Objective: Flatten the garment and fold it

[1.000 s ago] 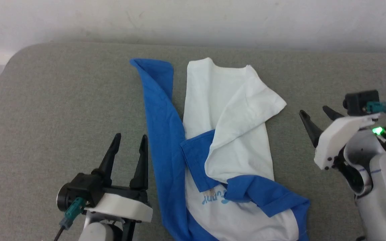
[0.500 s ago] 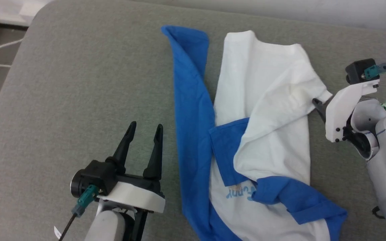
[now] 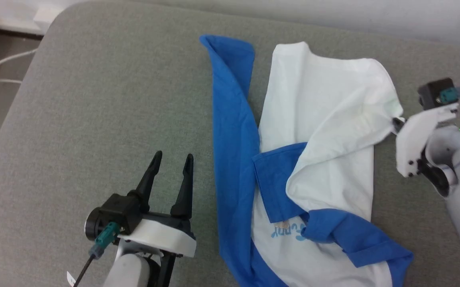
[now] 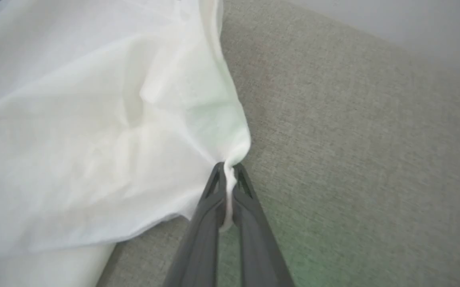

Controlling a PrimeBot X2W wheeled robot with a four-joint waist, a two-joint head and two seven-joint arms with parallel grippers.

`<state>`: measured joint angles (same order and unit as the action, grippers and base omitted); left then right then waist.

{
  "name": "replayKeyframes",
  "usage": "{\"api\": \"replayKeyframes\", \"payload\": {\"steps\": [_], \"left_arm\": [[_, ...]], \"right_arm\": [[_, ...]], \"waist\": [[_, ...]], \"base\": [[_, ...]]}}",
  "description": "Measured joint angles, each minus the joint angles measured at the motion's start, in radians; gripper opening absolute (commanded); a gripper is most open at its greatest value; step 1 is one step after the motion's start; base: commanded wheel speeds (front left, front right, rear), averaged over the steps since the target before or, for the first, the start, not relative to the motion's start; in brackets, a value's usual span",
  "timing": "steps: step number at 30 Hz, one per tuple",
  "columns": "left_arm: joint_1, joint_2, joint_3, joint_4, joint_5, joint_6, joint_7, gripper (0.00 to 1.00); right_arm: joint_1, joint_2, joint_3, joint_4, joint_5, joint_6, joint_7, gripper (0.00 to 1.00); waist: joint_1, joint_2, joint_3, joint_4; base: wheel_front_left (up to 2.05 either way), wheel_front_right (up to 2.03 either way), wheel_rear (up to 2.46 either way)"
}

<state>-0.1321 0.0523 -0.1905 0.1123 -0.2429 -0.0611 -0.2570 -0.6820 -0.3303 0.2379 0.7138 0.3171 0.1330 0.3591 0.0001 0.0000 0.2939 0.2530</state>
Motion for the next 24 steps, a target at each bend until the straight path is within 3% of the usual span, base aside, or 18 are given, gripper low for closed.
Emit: {"api": "replayKeyframes", "payload": {"steps": [6,11,16,24], "left_arm": [[0.030,0.000,0.015,0.008,0.007,-0.001,0.000,1.00],[0.043,0.000,0.015,0.002,0.008,-0.010,0.000,1.00],[0.037,0.000,0.000,-0.009,0.010,-0.017,0.000,1.00],[-0.031,-0.001,-0.029,-0.014,0.003,-0.018,0.000,1.00]], "right_arm": [[0.062,-0.079,-0.017,-0.073,-0.005,0.000,-0.043,0.00],[0.070,-0.200,-0.039,-0.177,-0.049,0.000,-0.003,0.00],[0.031,-0.300,-0.043,-0.205,-0.089,0.000,0.018,0.00],[-0.126,-0.420,0.119,-0.136,-0.124,0.000,-0.051,0.00]], "waist": [[-0.0002,0.0000,-0.064,-0.029],[-0.0003,0.0000,-0.091,-0.064],[-0.0002,0.0000,-0.068,-0.076],[0.0000,0.0000,0.017,-0.047]], "base": [[0.00,0.00,0.00],[0.00,0.00,0.00],[0.00,0.00,0.00],[0.00,0.00,0.00]]}}
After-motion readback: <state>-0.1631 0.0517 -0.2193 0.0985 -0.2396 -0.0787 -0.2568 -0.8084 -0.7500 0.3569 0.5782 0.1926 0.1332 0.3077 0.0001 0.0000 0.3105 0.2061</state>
